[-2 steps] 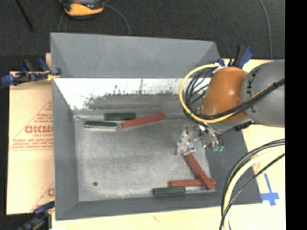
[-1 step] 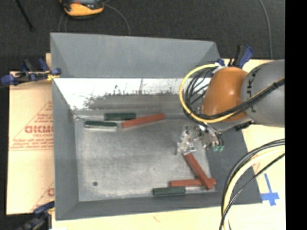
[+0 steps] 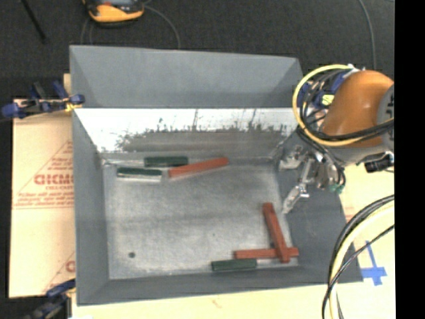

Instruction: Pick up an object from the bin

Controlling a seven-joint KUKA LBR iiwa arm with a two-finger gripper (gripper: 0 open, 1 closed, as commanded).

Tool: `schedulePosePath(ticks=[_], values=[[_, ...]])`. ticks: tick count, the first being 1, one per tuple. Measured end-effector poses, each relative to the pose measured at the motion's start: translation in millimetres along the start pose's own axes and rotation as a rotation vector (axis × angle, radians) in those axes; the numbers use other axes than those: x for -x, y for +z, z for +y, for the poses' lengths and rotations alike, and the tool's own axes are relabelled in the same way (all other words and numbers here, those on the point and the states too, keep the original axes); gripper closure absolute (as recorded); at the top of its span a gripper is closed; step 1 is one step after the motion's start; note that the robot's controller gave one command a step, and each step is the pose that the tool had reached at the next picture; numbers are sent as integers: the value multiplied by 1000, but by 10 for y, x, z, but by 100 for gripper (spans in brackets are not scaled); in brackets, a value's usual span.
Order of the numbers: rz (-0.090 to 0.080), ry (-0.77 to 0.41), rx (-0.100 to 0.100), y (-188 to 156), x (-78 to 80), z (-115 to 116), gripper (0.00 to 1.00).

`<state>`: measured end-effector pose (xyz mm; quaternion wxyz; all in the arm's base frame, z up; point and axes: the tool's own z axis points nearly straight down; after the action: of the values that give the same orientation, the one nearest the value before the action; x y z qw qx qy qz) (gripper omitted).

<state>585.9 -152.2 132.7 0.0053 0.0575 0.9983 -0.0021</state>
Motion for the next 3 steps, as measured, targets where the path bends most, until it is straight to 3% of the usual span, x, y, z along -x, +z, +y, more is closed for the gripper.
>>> schedulePosePath(ticks=[1,2,3], values=[[5,-4,2,24,-14,23,0],[-1,-98,2,168,-110,19,0],[8,-390,4,488,-119,39,0]])
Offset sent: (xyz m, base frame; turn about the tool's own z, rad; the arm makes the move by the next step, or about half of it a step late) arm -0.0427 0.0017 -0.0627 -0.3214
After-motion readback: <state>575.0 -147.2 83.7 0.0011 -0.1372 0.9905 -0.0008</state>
